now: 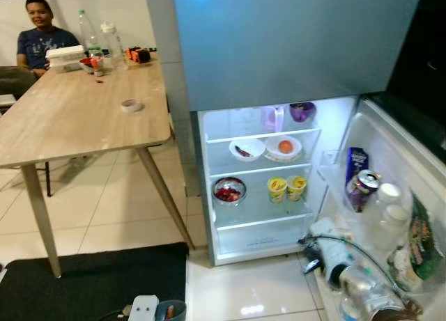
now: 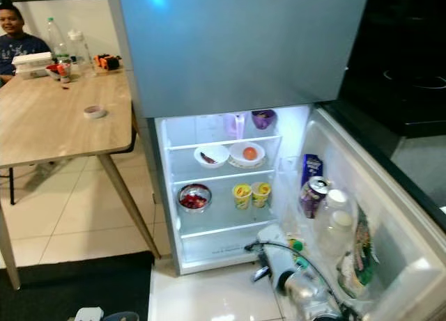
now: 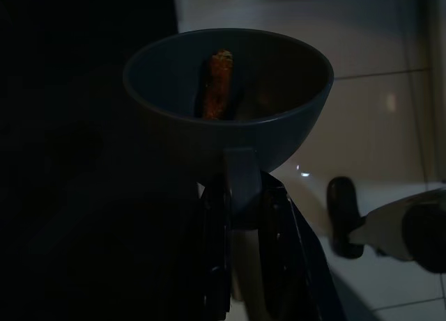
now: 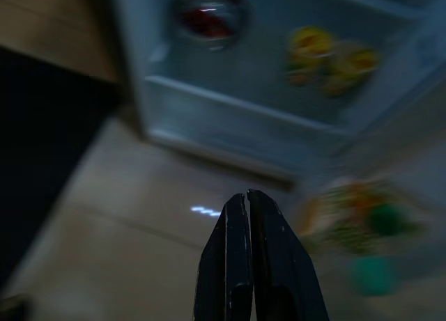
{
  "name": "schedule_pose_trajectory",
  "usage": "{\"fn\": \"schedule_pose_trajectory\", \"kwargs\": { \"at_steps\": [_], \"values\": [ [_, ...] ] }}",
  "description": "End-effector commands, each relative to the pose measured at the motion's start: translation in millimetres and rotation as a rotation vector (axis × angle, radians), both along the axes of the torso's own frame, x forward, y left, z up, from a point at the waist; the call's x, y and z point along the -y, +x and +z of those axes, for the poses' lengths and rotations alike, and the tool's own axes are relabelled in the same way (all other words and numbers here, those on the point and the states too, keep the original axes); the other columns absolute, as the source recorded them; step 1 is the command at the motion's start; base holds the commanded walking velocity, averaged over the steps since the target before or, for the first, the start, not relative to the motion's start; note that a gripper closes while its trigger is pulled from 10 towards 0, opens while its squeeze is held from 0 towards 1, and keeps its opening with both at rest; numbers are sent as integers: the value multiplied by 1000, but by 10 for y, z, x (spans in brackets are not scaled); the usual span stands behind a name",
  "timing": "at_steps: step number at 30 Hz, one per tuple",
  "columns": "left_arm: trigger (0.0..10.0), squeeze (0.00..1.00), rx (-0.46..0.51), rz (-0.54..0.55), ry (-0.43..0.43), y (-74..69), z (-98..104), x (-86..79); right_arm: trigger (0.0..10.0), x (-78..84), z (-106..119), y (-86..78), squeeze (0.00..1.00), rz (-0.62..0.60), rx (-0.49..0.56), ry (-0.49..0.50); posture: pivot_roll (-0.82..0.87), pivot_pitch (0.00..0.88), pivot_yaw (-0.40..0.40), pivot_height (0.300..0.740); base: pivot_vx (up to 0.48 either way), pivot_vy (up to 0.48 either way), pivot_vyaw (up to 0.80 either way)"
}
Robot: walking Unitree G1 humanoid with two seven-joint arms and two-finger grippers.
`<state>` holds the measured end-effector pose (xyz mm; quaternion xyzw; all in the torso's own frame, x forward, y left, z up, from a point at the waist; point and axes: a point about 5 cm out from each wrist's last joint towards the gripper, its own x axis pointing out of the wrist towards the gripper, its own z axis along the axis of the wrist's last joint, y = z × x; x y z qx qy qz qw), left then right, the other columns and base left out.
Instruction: Restocking fridge
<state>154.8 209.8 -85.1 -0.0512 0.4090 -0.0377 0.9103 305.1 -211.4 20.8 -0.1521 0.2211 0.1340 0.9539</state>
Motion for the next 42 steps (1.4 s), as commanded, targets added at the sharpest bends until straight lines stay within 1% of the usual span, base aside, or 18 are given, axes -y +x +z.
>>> {"fn": "schedule_pose_trajectory", "kwargs": {
  "at_steps": [1, 6, 8, 9, 10, 11, 12, 15, 22, 24, 27, 31, 34, 36, 37, 39, 40, 42],
  "values": [
    [10000, 0, 0, 5, 16, -20, 6, -64, 10000, 90, -30, -33, 0, -42, -21, -34, -72, 0, 12, 740, 0, 0, 0],
    [10000, 0, -5, 6, 18, -52, -1, -80, 10000, 411, 32, -42, 0, -144, -43, -143, -65, 0, 7, 740, 0, 0, 0],
    [10000, 0, -5, 6, 18, -55, -2, -81, 10000, 444, 34, -49, 0, -154, -47, -157, -65, 0, 7, 740, 0, 0, 0],
    [10000, 0, -6, 7, 18, -62, -5, -80, 10000, 566, 22, -92, 0, -179, -76, -255, -65, 0, 7, 740, 0, 0, 0],
    [10000, 0, -6, 7, 17, -66, -6, -80, 10000, 629, 19, -116, 0, -190, -90, -305, -65, 0, 8, 740, 0, 0, 0],
    [10000, 0, -6, 7, 17, -66, -6, -80, 10000, 629, 19, -116, 0, -190, -90, -305, -65, 0, 8, 740, 0, 0, 0],
    [10000, 0, -7, 6, 17, -74, -9, -77, 10000, 743, 26, -154, 0, -235, -105, -352, -65, 0, 8, 740, 0, 0, 0],
    [10000, 0, -8, 5, 17, -79, -11, -73, 10000, 915, 59, -208, 0, -286, -116, -426, -66, 0, 8, 740, 0, 0, 0],
    [10000, 0, -3, -1, 16, -64, -5, -68, 10000, 1253, 177, -309, 0, -427, -112, -480, -67, 0, 12, 740, 0, 0, 0],
    [10000, 0, -1, -3, 16, -57, -2, -67, 10000, 1277, 184, -320, 0, -439, -111, -475, -67, 0, 12, 740, 0, 0, 0],
    [10000, 0, 11, -10, 16, -22, 12, -62, 10000, 1141, 81, -330, 0, -391, -127, -371, -73, 0, 12, 740, 0, 0, 0],
    [10000, 0, 23, -15, 16, 19, 25, -40, 10000, 719, -228, -427, 0, -259, -189, -134, -73, 0, 12, 740, 0, 0, 0],
    [10000, 0, 25, -17, 16, 27, 27, -35, 10000, 636, -322, -493, 0, -230, -226, -133, -73, 0, 12, 740, 0, 0, 0],
    [10000, 0, 31, -17, 18, 53, 37, -29, 10000, 442, -583, -727, 0, -177, -330, -146, -73, 0, 12, 740, 0, 0, 0],
    [10000, 0, 31, -17, 18, 53, 37, -29, 10000, 442, -583, -727, 0, -177, -330, -146, -73, 0, 12, 740, 0, 0, 0],
    [10000, 0, 38, -20, 15, 79, 46, -22, 10000, 305, -785, -964, 0, -166, -426, -122, -61, 0, 17, 740, 0, 0, 0],
    [10000, 0, 38, -20, 15, 79, 46, -22, 10000, 305, -785, -964, 0, -166, -426, -122, -61, 0, 17, 740, 0, 0, 0],
    [10000, 0, 40, -20, 11, 94, 53, -22, 10000, 254, -926, -1186, 0, -193, -505, -89, -61, 0, 17, 740, 0, 0, 0]
  ]
}}
